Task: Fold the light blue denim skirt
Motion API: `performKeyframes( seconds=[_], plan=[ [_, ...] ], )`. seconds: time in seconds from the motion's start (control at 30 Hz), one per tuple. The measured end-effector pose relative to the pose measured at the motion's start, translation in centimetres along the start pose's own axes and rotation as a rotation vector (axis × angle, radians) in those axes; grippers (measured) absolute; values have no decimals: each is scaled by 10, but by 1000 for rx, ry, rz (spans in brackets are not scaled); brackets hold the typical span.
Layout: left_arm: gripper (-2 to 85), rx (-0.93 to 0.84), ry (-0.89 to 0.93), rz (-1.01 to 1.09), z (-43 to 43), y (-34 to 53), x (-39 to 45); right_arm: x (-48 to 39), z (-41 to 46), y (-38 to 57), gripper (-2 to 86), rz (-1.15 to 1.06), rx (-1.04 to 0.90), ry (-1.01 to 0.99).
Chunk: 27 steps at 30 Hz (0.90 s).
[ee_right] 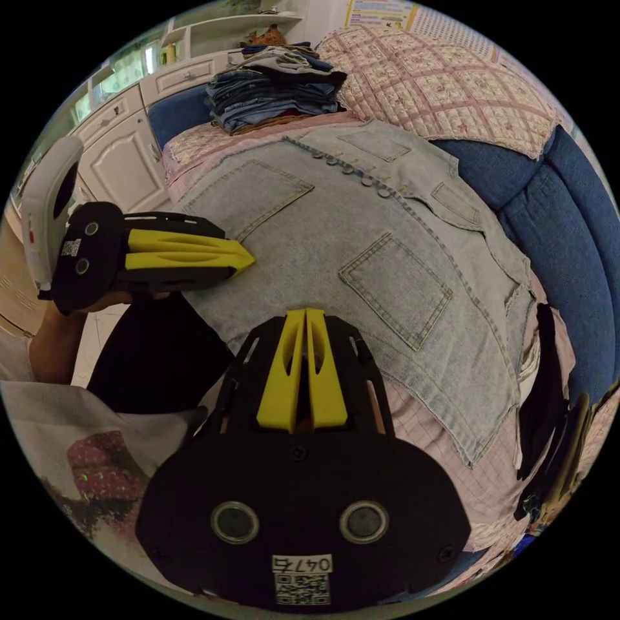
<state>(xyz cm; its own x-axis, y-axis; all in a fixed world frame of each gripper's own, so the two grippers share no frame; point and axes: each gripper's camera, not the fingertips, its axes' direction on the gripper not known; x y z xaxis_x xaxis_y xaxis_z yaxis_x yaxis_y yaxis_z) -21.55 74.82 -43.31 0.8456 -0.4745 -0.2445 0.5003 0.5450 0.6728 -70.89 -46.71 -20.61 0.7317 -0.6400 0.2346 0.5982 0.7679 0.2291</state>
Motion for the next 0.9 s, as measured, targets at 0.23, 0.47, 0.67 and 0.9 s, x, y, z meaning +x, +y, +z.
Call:
performKeyframes(
  seconds=[0.23, 0.47, 0.67, 0.9],
  plan=[
    [-10, 1, -2, 1, -3, -1, -8, -8, 11, -6, -12, -6, -2, 12],
    [-10, 1, 3, -1, -7, -4, -14, -12, 18, -9, -12, -3, -3, 4],
    [-10, 1, 4, -2, -10, -7, -16, -17, 22, -10, -12, -2, -4, 1],
    [-10, 0, 4, -2, -14, -10, -17, -23, 25, -9, -12, -3, -4, 2]
  ],
)
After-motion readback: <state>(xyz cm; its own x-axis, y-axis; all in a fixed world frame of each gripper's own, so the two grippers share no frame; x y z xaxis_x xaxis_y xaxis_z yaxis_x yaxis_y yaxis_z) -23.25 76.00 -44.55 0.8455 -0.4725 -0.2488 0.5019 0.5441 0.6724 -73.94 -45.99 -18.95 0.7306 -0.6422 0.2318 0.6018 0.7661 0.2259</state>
